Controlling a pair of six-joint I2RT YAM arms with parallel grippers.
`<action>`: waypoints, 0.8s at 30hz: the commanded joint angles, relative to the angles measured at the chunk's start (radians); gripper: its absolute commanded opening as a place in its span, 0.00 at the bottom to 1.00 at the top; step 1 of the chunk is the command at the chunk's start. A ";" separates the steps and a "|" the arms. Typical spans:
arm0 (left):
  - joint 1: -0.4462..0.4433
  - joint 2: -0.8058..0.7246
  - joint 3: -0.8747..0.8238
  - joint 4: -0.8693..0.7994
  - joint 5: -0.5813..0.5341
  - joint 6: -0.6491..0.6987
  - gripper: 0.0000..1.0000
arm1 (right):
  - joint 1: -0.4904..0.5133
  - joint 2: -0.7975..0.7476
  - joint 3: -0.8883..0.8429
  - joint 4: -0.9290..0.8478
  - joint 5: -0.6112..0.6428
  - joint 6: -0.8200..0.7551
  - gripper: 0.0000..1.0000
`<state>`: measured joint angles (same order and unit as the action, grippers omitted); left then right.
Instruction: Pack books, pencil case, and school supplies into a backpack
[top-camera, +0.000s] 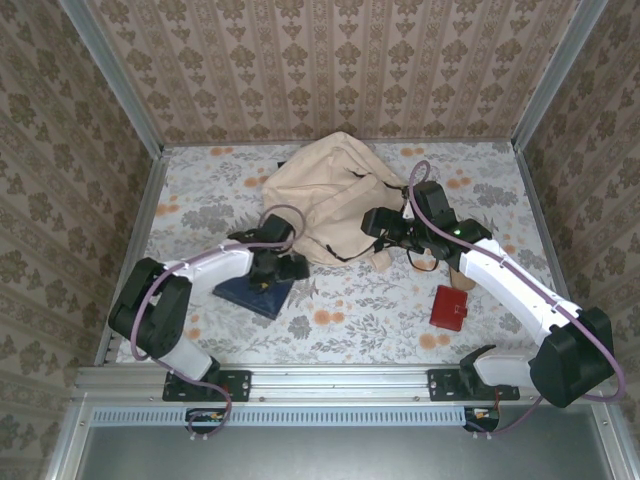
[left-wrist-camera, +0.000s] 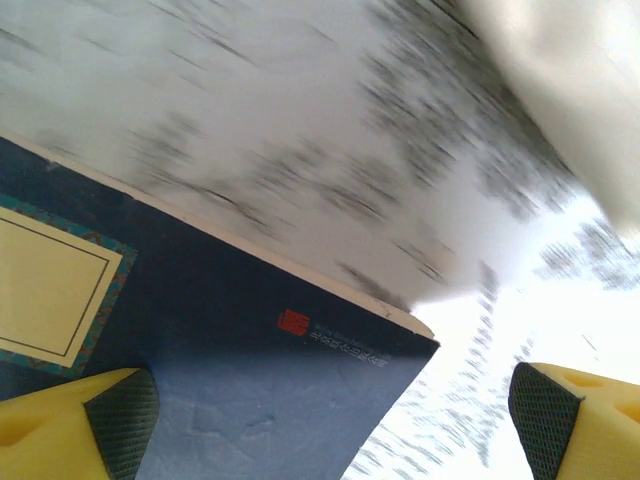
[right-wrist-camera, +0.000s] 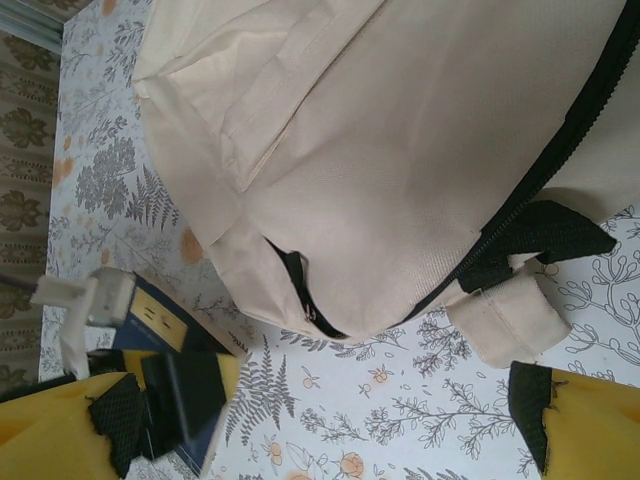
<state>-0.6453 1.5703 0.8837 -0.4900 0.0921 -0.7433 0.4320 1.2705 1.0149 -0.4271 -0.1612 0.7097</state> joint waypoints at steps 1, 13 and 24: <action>-0.047 0.007 0.043 -0.097 0.061 -0.040 0.94 | 0.014 -0.013 0.033 -0.024 0.023 -0.010 0.97; 0.143 -0.315 0.068 -0.307 -0.082 0.008 0.94 | 0.244 0.171 0.161 -0.089 0.078 -0.130 0.87; 0.480 -0.585 -0.243 -0.232 0.090 -0.049 0.80 | 0.490 0.626 0.494 -0.151 0.073 -0.206 0.71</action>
<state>-0.1932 1.0161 0.6746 -0.7315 0.1066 -0.7704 0.8963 1.8214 1.4384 -0.5171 -0.0902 0.5446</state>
